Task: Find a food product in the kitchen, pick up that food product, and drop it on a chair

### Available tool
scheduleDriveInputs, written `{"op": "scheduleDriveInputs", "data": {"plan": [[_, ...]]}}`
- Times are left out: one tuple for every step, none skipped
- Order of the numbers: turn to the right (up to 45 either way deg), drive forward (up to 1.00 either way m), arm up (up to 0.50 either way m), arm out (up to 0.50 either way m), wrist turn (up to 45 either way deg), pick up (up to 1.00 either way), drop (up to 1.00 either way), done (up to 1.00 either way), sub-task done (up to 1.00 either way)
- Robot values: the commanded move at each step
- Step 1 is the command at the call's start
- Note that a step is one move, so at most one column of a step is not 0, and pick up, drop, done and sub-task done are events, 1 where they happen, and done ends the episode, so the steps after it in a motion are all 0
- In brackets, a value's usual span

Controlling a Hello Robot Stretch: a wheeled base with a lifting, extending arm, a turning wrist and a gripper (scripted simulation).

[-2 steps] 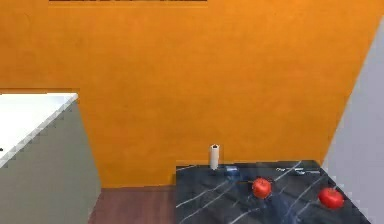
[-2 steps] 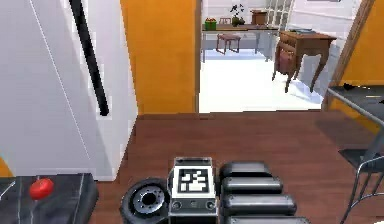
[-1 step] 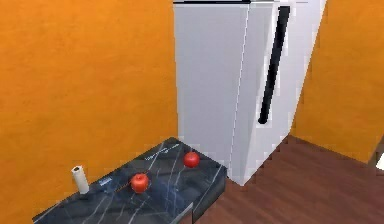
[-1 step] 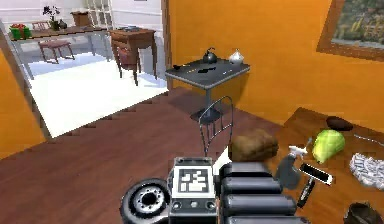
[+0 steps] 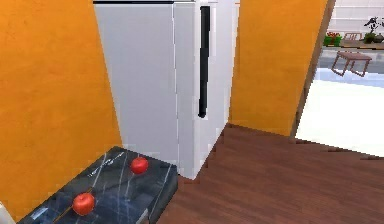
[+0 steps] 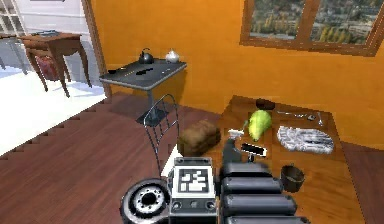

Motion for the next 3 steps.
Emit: {"op": "scheduleDriveInputs", "data": {"plan": [[0.0,0.00,0.00,0.48,0.0,0.00,0.00,0.00,0.00],[0.0,0.00,0.00,0.00,45.0,0.00,0.00,0.00,0.00],[0.0,0.00,0.00,0.00,45.0,0.00,0.00,0.00,0.00]]}}
